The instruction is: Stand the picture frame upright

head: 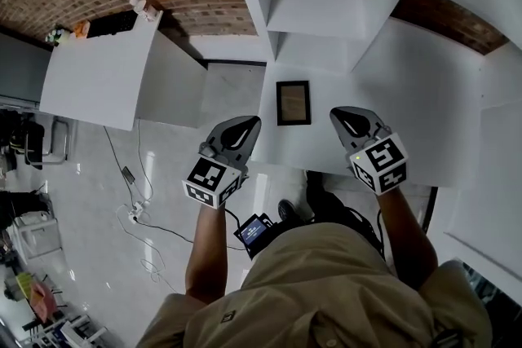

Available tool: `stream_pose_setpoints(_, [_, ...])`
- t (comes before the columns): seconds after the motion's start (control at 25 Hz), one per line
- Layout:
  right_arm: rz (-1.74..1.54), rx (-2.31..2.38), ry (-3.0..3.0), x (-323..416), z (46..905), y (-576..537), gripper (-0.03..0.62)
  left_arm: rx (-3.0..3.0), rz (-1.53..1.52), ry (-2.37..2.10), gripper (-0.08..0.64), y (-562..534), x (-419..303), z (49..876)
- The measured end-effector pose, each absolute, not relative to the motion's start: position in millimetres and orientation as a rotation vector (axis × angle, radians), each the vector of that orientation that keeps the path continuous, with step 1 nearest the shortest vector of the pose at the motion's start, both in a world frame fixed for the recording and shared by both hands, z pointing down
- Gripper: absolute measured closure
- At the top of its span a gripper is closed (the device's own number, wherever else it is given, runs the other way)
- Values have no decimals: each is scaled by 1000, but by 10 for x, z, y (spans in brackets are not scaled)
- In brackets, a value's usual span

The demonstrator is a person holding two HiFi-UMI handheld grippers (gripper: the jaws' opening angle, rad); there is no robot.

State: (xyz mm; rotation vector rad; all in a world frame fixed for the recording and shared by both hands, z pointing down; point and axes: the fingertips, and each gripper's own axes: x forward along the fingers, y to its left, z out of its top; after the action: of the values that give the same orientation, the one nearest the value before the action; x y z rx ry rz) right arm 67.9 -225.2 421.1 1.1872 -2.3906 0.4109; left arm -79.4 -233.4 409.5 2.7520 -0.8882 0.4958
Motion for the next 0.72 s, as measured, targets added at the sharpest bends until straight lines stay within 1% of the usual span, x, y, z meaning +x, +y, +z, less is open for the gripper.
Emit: stream_pose_setpoints(0.72, [611, 1096, -2321, 774, 5414, -3013, 588, 2552, 587, -822, 554, -3114, -556, 5371])
